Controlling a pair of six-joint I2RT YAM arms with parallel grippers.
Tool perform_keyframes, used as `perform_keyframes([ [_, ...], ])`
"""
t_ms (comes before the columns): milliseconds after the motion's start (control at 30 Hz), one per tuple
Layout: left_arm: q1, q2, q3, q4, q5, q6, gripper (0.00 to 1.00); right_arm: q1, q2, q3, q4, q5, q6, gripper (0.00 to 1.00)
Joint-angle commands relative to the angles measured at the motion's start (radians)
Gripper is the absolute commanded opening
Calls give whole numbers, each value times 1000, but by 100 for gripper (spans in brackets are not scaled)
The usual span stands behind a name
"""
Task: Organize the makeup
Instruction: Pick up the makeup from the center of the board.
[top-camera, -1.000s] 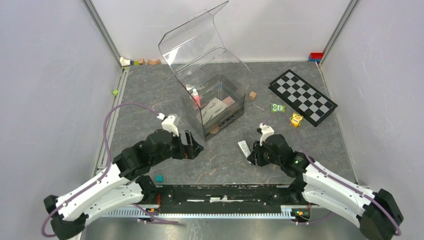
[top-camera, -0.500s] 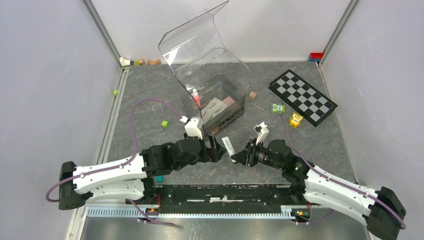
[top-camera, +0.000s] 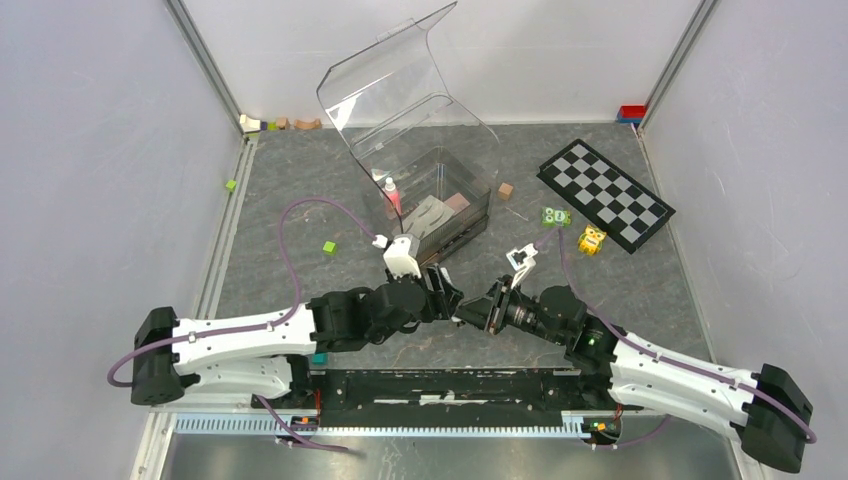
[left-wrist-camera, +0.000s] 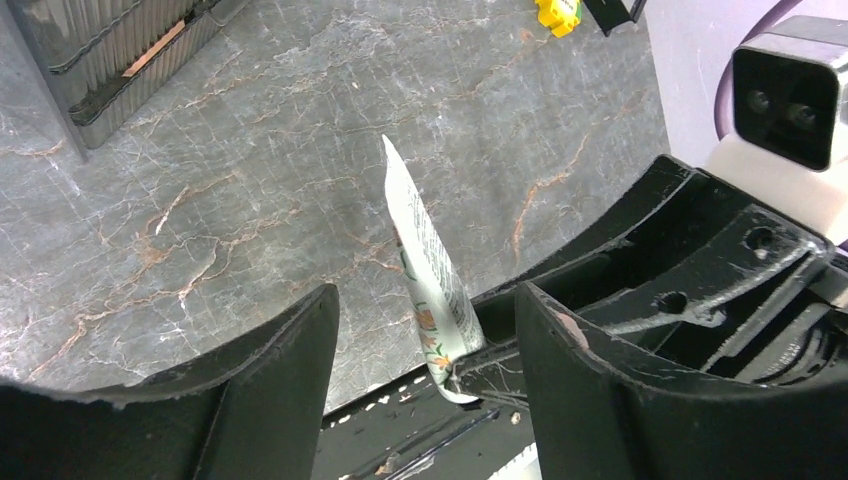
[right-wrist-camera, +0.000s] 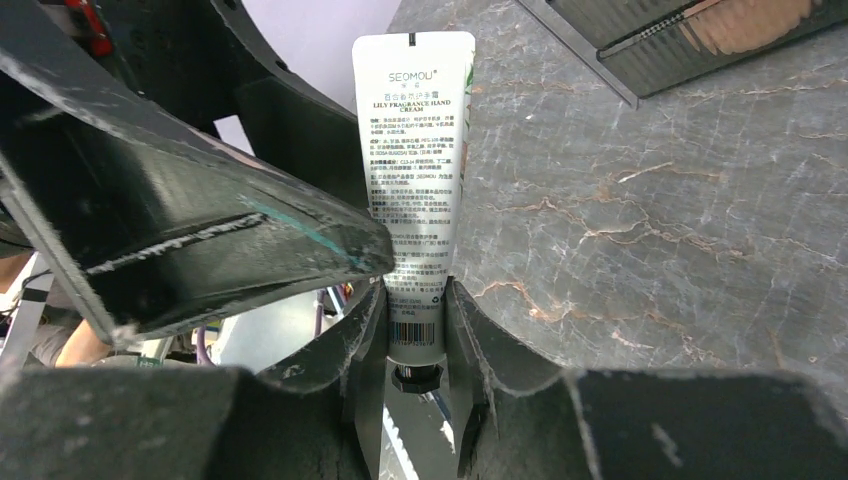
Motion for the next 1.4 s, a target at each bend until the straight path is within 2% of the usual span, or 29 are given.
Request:
perform_keyframes([
  [0, -11, 9, 34, 52, -68, -49, 71, 18, -11, 53, 60, 35, 6, 30],
  [233, -11, -10, 20, 66, -107, -53, 63, 46, 1, 60, 64, 36, -6, 31],
  [533, -11, -2, 2, 104, -84, -46, 33, 70, 1, 63, 50, 40, -17, 31],
  [667, -11, -10, -6, 107, -82, -41, 26, 74, -8, 59, 42, 45, -22, 33],
  [800, -11, -26, -21, 130, -62, -6, 22, 76, -25, 76, -28, 63, -66, 48],
  [967, -11, -64, -50, 155, -26, 59, 17, 76, -89, 124, -166, 114, -158, 60],
  [1067, -11, -100, -66, 200, 54, 173, 16, 76, -124, 185, -282, 143, -276, 62],
  [1167, -11, -126, -75, 274, 260, 352, 19, 75, -155, 226, -345, 118, -409, 64],
  [1267, -11, -143, -58, 275, 464, 478, 20, 75, -162, 285, -386, 42, -538, 64],
  [1367, -10, -161, -54, 273, 586, 543, 20, 75, -156, 355, -405, -91, -630, 65],
])
